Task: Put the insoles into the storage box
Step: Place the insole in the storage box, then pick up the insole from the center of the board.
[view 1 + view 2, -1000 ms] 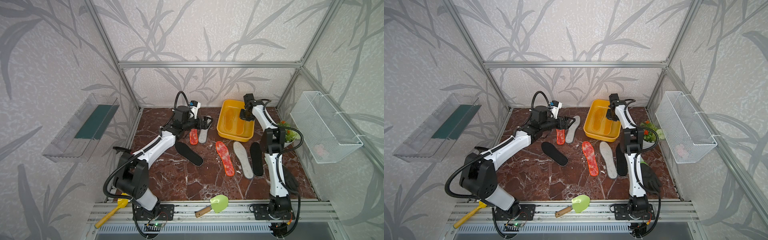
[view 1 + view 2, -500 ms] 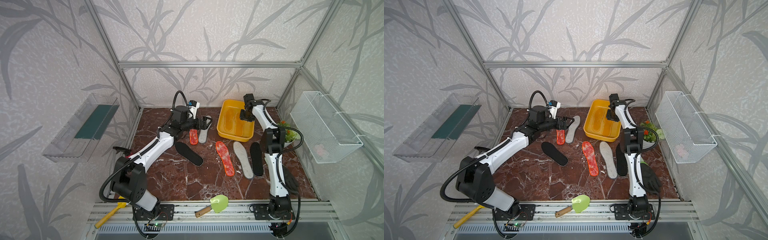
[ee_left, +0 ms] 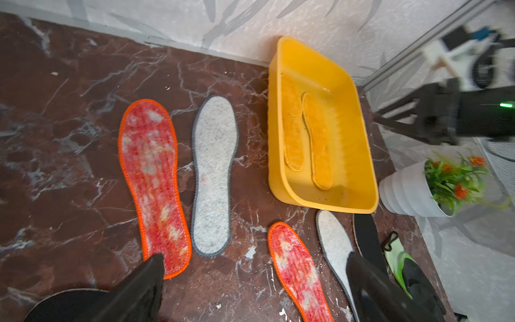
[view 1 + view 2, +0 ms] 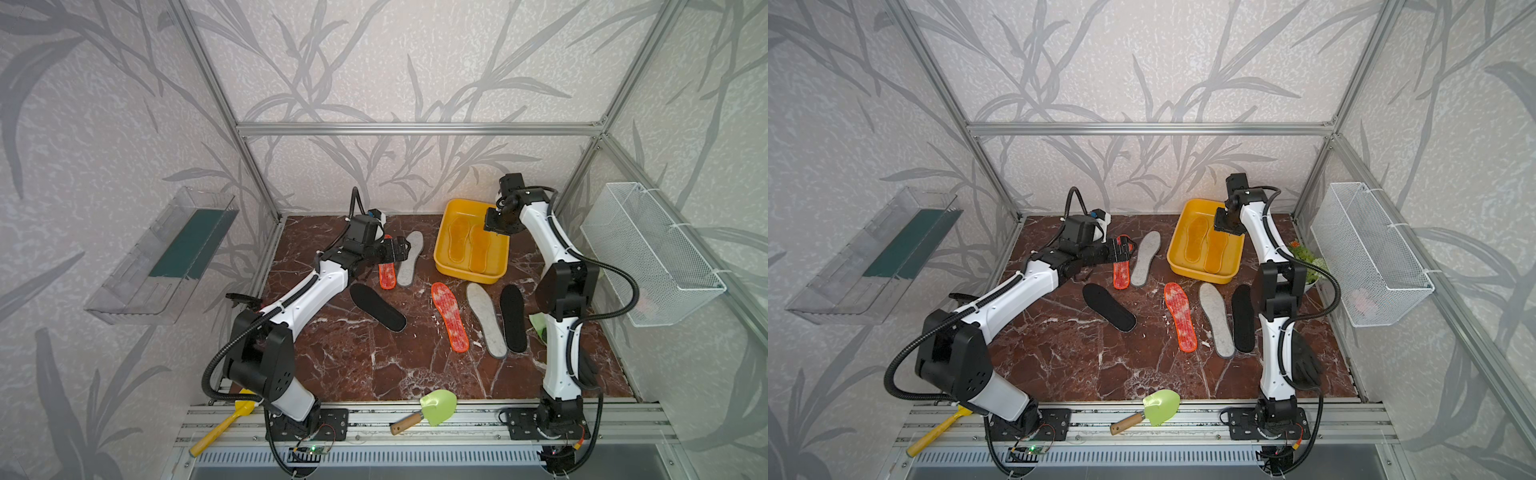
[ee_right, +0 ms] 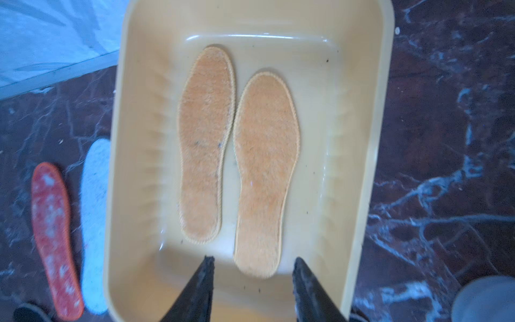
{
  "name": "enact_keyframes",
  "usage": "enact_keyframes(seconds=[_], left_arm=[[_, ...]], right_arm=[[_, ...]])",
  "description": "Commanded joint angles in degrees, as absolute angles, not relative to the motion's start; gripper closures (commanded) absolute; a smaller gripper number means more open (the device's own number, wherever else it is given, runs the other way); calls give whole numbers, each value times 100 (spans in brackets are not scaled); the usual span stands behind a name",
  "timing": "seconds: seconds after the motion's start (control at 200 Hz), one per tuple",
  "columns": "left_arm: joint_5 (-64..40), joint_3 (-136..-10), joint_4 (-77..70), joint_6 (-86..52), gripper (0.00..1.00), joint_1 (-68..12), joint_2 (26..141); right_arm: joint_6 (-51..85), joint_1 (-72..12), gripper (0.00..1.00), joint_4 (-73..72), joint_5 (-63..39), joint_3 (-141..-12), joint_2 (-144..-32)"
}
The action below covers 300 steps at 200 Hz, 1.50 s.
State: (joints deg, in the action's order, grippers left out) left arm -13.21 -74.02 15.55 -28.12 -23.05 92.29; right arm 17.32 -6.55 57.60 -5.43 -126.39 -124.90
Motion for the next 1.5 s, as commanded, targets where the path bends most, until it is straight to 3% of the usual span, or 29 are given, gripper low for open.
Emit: enact_keyframes(seconds=[0.0,0.205,0.63,0.795,0.985,1.495], left_arm=[[-754,-7803,2554,-3138,1,-2268,9518],[-185,-8102,3267,-3415,1,-2178,9769],[-728,-8651,3337,-3610,1,-1566,10844],[-596,-9733,4067,-3342,2,-1544,11750],[-441,-10942,4823,-3018,14,-1539,12595],[-593,-11312,5117,-2901,26,-1696,13325]], right_arm=[[1539,-703,51,5537,-1033,-11750,-11509],[1481,-738,49,5055,-1542,-9833,-9967],[1969,-1079,48,4062,-2101,-7035,-7582],[2248,-1099,47,3783,-2232,-6593,-7396],[2363,-1099,47,3744,-2152,-6592,-7473],[2707,-1099,47,3446,-2156,-6680,-7752]])
